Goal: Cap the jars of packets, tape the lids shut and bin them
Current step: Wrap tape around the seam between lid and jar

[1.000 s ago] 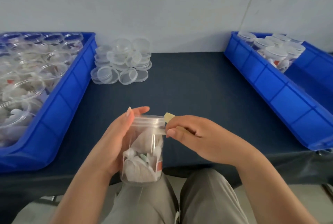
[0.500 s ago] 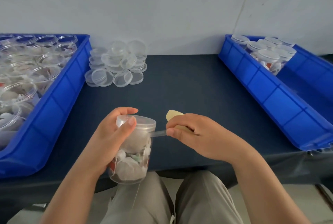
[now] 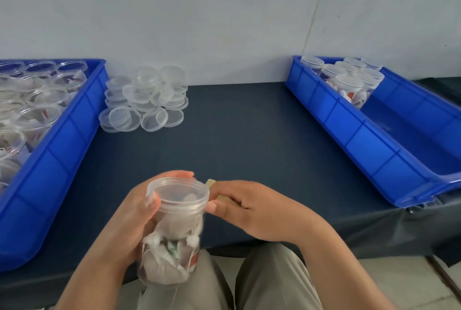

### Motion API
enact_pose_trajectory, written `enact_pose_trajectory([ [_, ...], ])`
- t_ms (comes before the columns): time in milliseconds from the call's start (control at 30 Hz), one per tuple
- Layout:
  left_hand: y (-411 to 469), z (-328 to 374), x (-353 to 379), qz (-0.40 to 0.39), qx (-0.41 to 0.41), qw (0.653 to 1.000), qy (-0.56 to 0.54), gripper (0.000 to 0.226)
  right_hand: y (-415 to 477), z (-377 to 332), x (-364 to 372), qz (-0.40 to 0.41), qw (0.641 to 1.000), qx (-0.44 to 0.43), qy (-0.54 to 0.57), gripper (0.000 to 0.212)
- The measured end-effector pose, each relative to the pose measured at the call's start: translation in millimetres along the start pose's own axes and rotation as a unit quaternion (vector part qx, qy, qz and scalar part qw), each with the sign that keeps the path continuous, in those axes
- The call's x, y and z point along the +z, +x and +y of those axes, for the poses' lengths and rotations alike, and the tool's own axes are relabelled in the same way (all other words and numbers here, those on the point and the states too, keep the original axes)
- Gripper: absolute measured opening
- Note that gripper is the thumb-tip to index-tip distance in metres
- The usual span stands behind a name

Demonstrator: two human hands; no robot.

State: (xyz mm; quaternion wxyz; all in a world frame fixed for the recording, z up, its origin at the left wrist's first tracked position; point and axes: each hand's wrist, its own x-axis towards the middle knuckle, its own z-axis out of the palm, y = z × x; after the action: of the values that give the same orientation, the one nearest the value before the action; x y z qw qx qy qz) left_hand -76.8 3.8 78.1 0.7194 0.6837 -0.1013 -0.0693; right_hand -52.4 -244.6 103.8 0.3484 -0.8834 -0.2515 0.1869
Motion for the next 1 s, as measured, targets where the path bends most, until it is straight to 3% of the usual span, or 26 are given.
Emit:
enact_pose_trajectory([
  [200,3.1,-3.3,-5.9,0.061,0.031,0.994,0.091,0.080,2.7,-0.2,9.8,0.113,0.994,0.002,0.010,0.036],
  [267,1.2,-2.5,0.8,0.063,0.020,0.989,0.129,0.085,2.7,-0.9,10.8,0.127,0.992,-0.001,0.005,0.035],
  [367,-0.4,-6.1,8.6,0.127,0.022,0.972,0.196,0.102,3.2,-4.7,12.8,0.110,0.994,-0.003,-0.011,0.033],
  [467,-1.2,-4.7,12.6,0.169,0.010,0.965,0.201,0.089,4.0,-8.5,16.5,0.102,0.995,0.006,-0.011,0.037],
  [733,-2.3,-0.5,16.3,0.172,0.022,0.958,0.228,0.116,5.6,-12.6,24.1,0.100,0.994,0.010,-0.034,0.026],
  [1000,2.1,-1.0,13.7,0.173,0.018,0.953,0.246,0.107,-1.6,-5.6,13.3,0.029,0.999,0.017,-0.010,0.037],
])
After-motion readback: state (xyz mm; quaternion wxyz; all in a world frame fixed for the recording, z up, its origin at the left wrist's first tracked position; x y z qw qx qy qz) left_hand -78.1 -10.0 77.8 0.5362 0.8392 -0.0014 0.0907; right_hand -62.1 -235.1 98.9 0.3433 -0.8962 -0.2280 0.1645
